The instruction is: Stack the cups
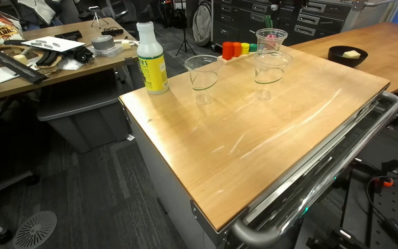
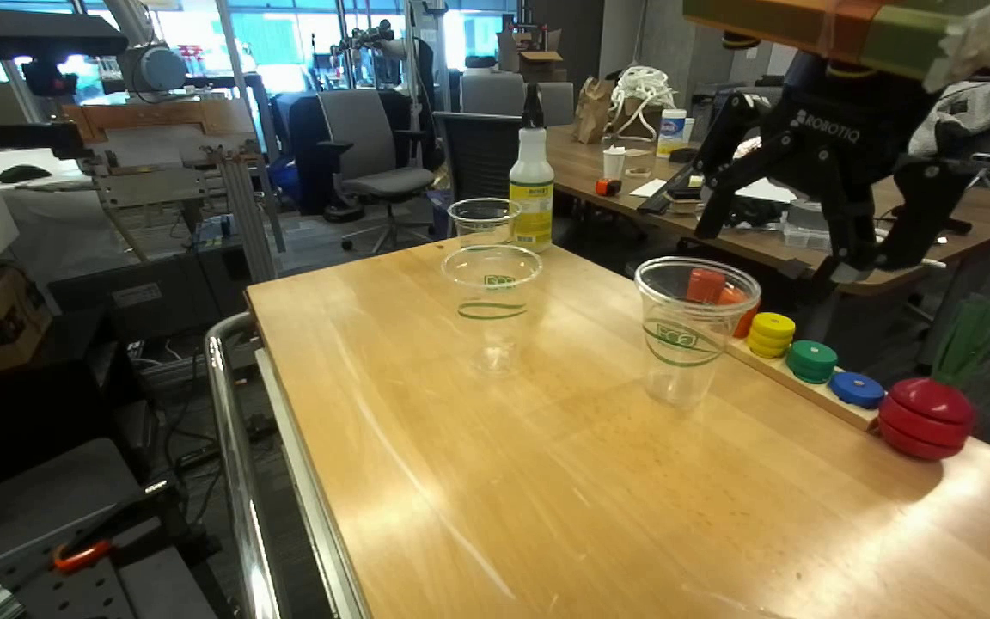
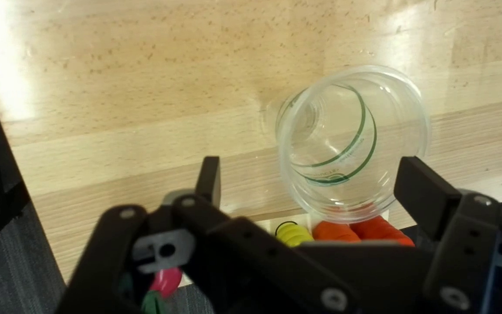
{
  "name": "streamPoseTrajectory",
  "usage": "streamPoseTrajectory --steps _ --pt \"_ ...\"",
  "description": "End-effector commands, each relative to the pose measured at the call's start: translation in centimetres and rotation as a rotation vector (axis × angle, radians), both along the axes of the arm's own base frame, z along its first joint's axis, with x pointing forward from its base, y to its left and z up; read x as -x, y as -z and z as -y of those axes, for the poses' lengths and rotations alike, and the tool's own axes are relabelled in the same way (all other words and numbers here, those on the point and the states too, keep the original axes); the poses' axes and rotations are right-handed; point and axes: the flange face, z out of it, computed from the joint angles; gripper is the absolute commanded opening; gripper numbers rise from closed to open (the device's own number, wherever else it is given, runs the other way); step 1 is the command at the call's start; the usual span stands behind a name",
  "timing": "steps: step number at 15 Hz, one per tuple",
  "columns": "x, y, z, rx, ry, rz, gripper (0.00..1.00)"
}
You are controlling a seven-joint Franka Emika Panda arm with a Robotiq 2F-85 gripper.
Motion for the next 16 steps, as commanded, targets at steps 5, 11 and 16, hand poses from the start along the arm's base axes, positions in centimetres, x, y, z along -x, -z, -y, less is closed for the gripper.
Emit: streamPoseTrajectory --steps 5,11,16 --pt "-1.2 1.8 1.1 -0.018 0.017 -0.065 1.00" --pt "-0.6 2.2 1.5 -0.032 0.024 -0.065 0.53" --pt "-0.3 2.5 1.5 -0.031 0.019 -0.060 0.15"
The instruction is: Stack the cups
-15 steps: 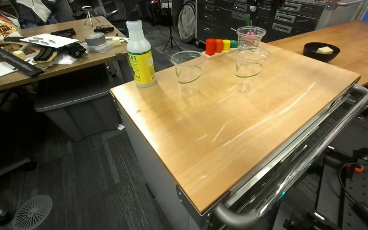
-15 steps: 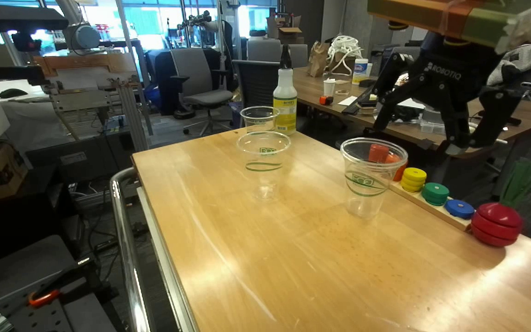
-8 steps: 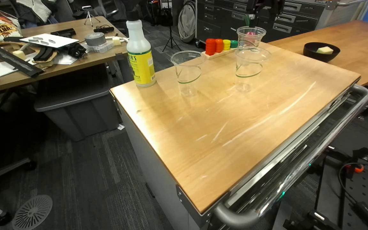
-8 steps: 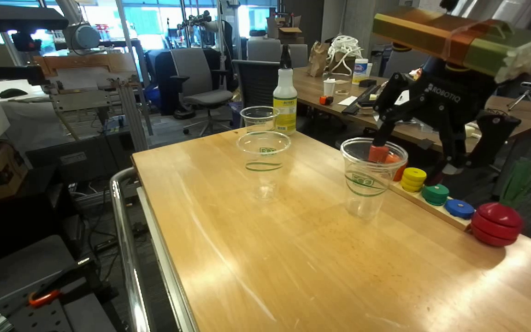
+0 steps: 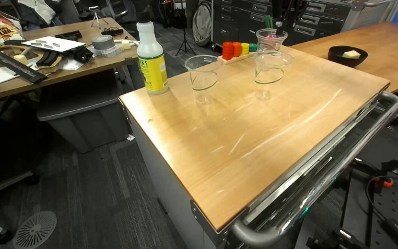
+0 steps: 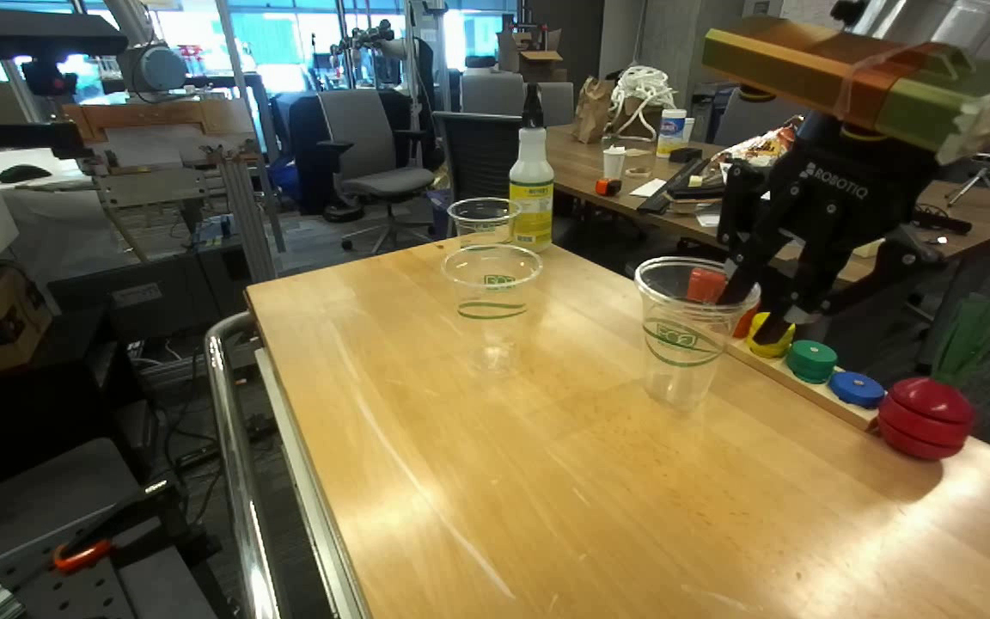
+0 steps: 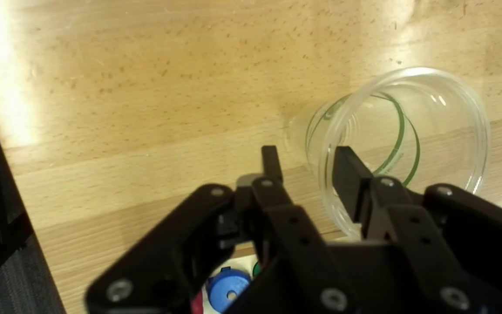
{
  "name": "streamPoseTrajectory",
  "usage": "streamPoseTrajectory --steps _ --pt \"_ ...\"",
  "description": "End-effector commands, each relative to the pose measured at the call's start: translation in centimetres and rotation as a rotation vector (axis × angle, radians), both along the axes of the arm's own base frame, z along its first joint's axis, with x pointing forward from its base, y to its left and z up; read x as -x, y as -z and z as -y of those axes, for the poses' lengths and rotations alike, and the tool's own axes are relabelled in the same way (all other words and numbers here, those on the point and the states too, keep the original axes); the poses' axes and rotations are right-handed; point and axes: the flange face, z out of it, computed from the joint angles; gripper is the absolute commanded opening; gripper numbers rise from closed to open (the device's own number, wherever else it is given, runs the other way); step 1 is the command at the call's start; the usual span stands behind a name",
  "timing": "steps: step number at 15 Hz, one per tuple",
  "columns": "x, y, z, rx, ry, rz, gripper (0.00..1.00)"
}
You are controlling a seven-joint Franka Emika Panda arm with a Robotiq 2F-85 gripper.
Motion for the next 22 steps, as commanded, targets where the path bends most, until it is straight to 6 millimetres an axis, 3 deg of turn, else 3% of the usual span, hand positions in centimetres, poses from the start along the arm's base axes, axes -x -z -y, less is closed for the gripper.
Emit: streamPoseTrajectory --steps 1,4,6,11,17,22 --pt "0.0 -0.5 0.0 -0.005 -0.003 0.004 0.08" --pt "-0.1 0.0 -0.5 0.005 -0.013 -0.005 0.02" --pt "-0.3 0.1 -0.9 0.010 -0.021 -0.006 0.07" --pt "0.5 -1.5 -0.7 -0.008 0.016 0.000 0.06" --pt "2.5 -8.6 -2.3 0.022 0.056 0.055 0.06" --pt "5.2 -14.7 -6.2 -0.004 -0.016 0.066 0.06"
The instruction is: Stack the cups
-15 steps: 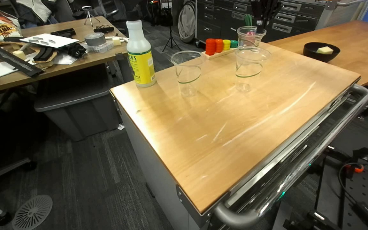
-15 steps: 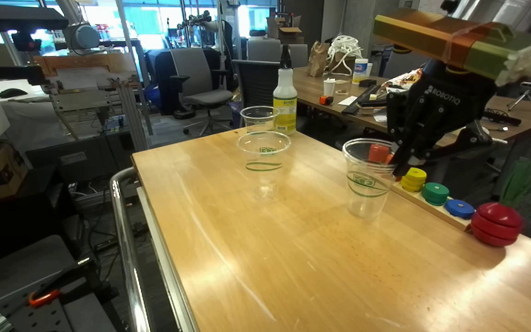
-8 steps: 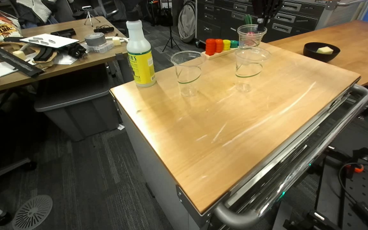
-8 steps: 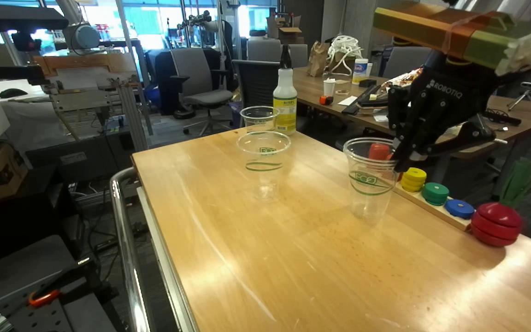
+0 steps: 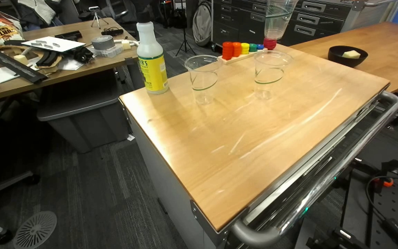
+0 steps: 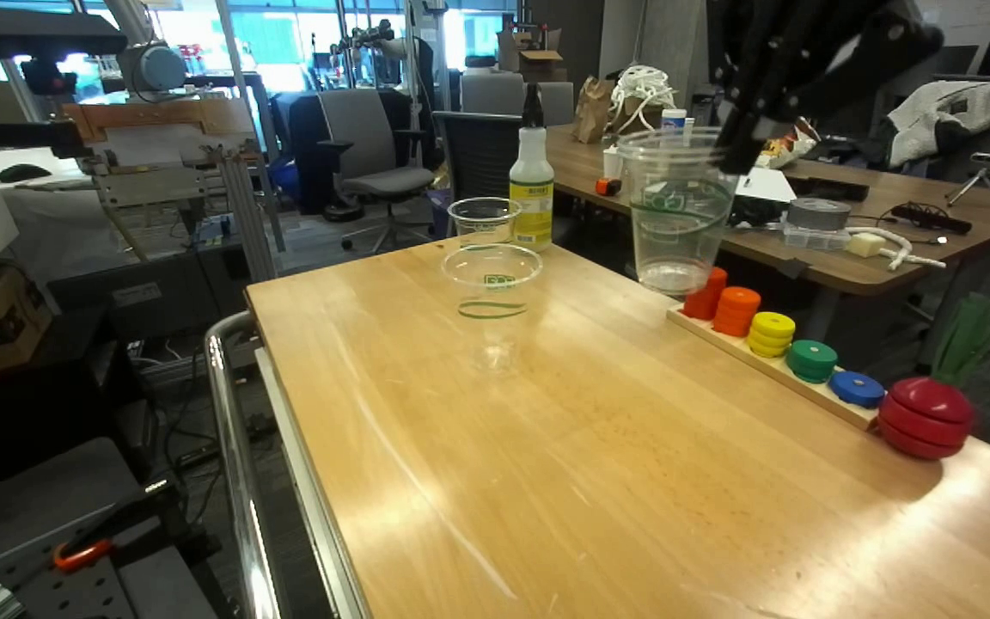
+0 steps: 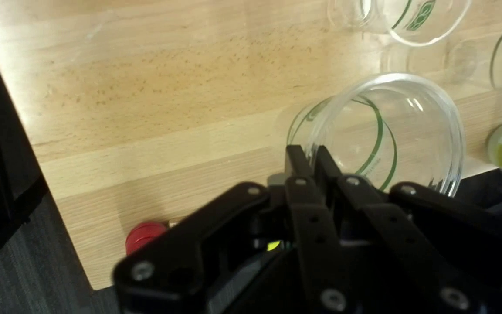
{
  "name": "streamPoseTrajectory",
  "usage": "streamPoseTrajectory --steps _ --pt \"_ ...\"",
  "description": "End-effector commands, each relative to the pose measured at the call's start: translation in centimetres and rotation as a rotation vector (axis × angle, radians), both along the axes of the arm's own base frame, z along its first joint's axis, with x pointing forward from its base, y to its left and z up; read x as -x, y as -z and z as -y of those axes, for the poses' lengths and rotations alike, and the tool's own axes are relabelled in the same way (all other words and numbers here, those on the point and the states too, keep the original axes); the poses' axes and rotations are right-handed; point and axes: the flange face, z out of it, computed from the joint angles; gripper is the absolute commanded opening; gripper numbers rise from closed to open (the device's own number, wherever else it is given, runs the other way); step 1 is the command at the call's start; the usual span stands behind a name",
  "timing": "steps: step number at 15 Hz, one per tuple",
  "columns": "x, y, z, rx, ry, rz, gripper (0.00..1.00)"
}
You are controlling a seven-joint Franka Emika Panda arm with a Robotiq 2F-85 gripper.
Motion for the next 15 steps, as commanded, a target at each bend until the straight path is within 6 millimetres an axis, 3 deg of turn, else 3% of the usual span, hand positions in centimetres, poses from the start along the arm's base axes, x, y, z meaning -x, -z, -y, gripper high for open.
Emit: streamPoseTrajectory --steps 1,4,7,10,15 --pt "2.8 -3.8 -3.8 -0.010 -0.056 -0.016 0.06" --pt "3.7 -4.7 -6.7 -0.027 -0.131 -0.048 0.06" --pt "3.6 -3.9 -9.4 -0.043 -0.191 -0.081 0.06" --pt "2.5 -2.1 -10.4 -0.022 -0.215 -0.088 0.06" --pt "1.3 0.5 -10.3 -0.038 -0.229 -0.062 0.06"
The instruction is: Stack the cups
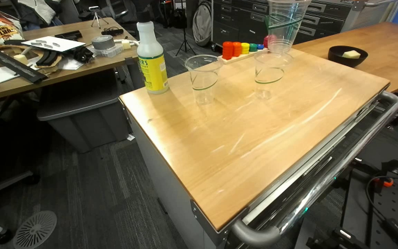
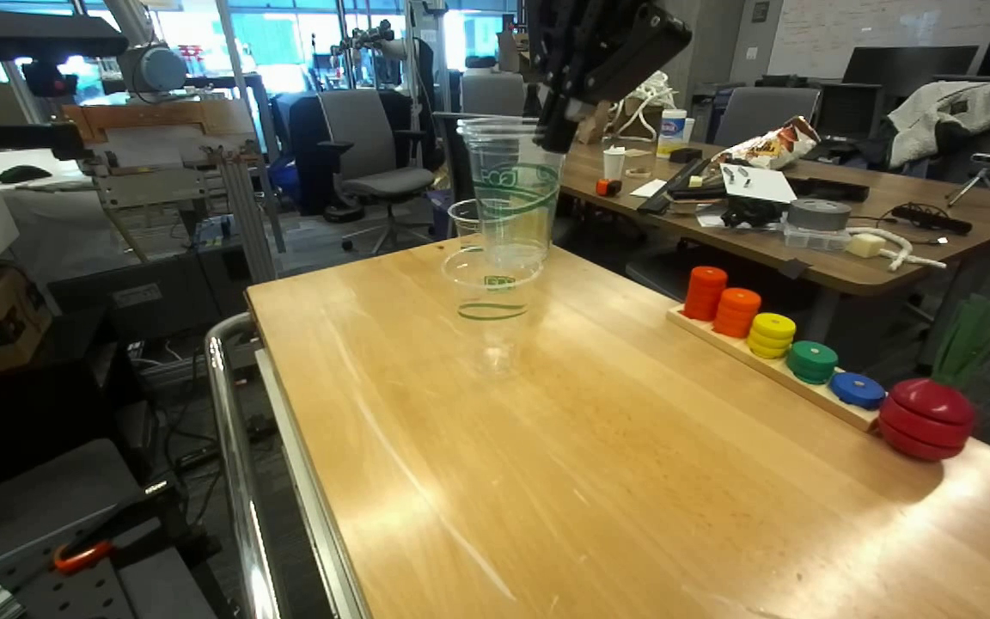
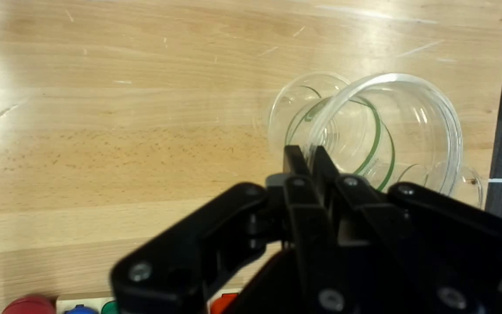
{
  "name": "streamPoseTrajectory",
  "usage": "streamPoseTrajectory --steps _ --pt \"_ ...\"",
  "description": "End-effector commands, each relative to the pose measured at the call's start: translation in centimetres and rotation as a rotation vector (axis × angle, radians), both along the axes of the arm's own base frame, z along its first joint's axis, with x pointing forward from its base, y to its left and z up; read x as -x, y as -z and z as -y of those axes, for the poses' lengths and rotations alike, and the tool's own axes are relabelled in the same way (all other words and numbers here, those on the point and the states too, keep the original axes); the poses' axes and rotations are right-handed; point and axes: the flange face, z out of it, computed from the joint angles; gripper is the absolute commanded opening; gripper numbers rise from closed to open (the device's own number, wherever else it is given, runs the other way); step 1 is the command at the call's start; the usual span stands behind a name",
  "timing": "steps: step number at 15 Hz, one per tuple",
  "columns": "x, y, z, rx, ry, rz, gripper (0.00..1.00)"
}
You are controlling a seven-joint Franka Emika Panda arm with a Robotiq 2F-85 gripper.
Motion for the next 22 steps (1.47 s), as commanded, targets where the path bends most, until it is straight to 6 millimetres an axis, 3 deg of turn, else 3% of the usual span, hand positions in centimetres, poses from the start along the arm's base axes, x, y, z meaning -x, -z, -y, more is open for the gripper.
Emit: streamPoseTrajectory --steps 1,13,14,22 --pt "-0.5 1.1 0.2 -0.015 -0.026 0.033 0.06" --pt "-0.9 5.9 -0.7 -0.108 -0.108 -0.035 0.07" --pt "-0.8 6.0 -0.7 -0.107 -0.111 -0.035 0.28" --pt "-1.0 6.1 0.1 -0.020 -0.088 0.006 0.85"
